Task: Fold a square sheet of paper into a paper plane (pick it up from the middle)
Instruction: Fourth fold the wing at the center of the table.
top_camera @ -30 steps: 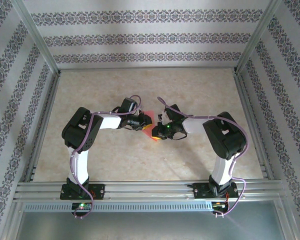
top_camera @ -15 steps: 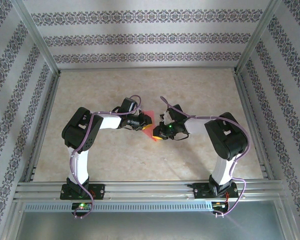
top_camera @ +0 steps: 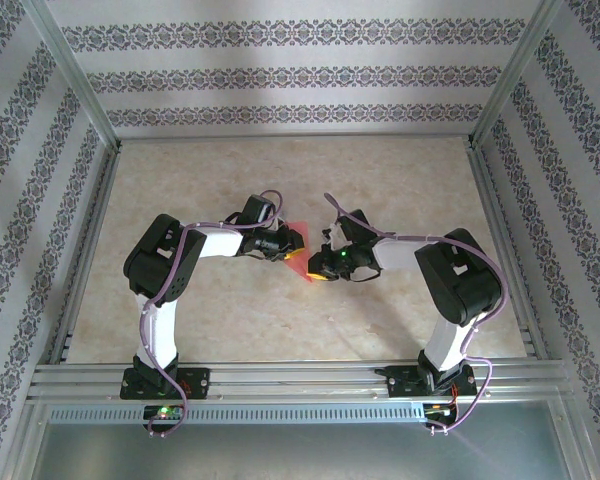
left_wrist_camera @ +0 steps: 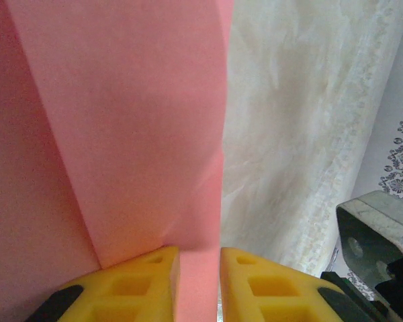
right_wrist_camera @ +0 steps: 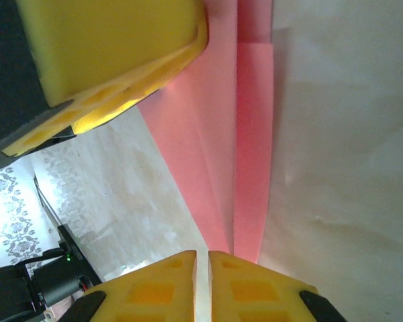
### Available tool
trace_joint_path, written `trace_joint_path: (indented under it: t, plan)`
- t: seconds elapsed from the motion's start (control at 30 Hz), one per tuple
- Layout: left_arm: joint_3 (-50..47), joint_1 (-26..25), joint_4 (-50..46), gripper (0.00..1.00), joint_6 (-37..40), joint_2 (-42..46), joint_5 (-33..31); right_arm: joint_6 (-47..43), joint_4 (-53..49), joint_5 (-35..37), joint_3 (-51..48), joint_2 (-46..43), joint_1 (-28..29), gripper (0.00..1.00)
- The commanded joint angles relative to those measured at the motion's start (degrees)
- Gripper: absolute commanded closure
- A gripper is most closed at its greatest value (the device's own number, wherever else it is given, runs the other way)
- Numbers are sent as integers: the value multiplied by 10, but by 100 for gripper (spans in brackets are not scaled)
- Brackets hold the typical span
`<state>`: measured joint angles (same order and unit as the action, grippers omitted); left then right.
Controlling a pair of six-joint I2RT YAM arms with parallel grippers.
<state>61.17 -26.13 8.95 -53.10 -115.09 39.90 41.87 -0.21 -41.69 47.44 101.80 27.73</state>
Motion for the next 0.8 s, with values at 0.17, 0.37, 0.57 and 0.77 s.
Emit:
trace_joint_path:
  t: [0.17,0.37,0.57,0.77]
  plan:
    - [-15,5,-84,77,13,-34,-37,-1,0,-19,-5,22,11,87]
    - [-17,5,-80,77,12,-34,-36,-3,-1,-20,-2,36,11,87]
    - [-17,5,-80,77,12,-34,-36,-6,-6,-15,-3,45,13,87]
    - [-17,5,-83,77,12,-33,-37,-13,-24,-6,6,44,13,87]
